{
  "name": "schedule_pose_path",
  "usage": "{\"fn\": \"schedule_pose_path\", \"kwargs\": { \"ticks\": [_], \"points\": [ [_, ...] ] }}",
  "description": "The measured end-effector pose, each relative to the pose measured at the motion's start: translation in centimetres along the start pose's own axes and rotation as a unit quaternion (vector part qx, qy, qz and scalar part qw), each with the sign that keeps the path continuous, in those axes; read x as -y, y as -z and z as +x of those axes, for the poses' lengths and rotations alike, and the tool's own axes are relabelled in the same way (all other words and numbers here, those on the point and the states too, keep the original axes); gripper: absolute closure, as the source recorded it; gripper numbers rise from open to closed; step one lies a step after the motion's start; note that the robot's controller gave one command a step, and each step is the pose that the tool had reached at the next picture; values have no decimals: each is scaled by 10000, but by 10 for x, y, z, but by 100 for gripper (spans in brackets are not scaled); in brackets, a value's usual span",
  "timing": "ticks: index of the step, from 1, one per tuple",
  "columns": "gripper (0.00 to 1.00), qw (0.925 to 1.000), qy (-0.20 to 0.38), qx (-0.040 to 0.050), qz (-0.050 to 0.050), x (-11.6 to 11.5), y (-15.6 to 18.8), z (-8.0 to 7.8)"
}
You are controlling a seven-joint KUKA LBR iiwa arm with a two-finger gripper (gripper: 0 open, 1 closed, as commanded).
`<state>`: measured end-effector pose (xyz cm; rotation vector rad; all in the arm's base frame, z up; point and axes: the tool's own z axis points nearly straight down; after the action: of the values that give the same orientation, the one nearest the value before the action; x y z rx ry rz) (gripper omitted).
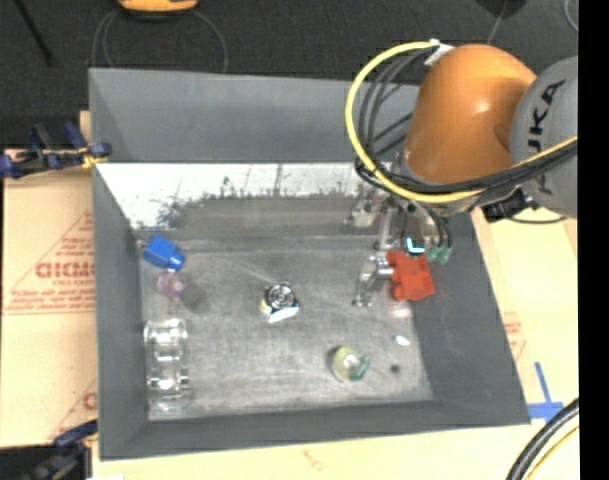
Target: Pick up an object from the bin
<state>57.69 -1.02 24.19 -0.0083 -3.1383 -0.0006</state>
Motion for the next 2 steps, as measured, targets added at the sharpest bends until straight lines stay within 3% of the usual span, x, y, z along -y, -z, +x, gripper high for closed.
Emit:
{"fn": "schedule_pose_path", "kwargs": {
  "ticks": [1,2],
  "points": [
    [0,9997,-253,70,-9,-60,-170,-23],
    [0,9967,-815,54,-9,-51,-140,-20]
  ]
}}
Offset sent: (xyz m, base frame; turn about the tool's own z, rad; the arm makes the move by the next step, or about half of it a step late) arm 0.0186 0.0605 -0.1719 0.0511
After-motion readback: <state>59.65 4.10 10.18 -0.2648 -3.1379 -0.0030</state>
